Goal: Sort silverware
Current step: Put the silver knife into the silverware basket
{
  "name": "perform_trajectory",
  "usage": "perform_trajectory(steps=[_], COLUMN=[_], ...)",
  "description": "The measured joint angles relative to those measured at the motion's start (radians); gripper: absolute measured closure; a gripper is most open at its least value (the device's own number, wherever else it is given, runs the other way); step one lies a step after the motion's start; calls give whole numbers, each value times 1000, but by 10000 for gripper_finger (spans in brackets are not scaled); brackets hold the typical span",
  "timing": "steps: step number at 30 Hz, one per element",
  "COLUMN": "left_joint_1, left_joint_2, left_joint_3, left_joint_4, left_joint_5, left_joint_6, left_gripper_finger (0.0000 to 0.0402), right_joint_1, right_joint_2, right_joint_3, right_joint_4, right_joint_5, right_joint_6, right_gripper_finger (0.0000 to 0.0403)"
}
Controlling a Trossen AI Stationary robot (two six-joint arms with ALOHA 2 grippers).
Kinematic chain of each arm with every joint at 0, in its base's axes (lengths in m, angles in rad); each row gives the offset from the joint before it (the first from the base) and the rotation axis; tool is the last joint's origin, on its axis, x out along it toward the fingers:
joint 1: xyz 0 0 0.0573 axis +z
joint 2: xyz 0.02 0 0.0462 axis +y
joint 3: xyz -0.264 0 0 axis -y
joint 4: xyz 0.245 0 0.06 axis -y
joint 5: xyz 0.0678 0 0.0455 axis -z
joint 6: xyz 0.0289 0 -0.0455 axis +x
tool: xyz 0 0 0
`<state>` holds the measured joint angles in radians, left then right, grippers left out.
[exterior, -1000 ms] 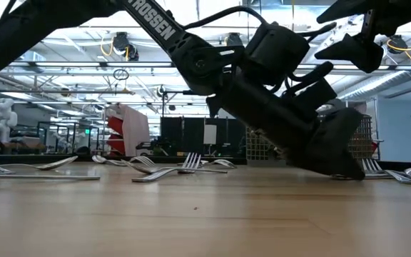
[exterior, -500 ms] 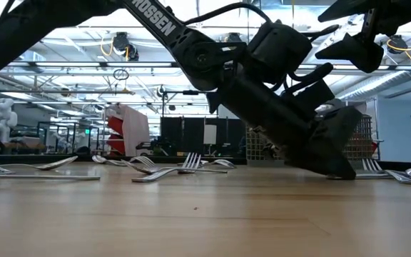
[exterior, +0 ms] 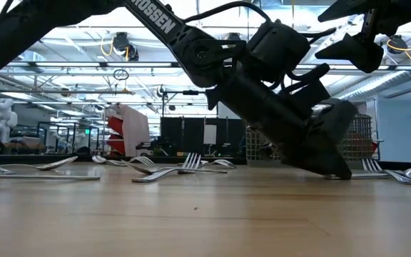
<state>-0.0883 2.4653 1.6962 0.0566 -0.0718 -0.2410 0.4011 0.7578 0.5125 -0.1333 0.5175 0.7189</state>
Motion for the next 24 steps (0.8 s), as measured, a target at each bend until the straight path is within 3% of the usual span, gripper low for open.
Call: perform_trajectory(steps=[13,24], left_joint_1=[-1,2], left_joint_2=[-114,-135], left_joint_3=[22,27], left_joint_4=[-432,-664], left_joint_5=[47,142], left_joint_6=[-12,-10], left_gripper_finger=[305,305], right_joint_1=[0,0], right_joint_2=[-1,0], right_joint_3=[0,0], right_joint_4=[0,0], right_joint_5=[1,1], right_joint_6=[-13,-31], right_gripper_finger=[90,90])
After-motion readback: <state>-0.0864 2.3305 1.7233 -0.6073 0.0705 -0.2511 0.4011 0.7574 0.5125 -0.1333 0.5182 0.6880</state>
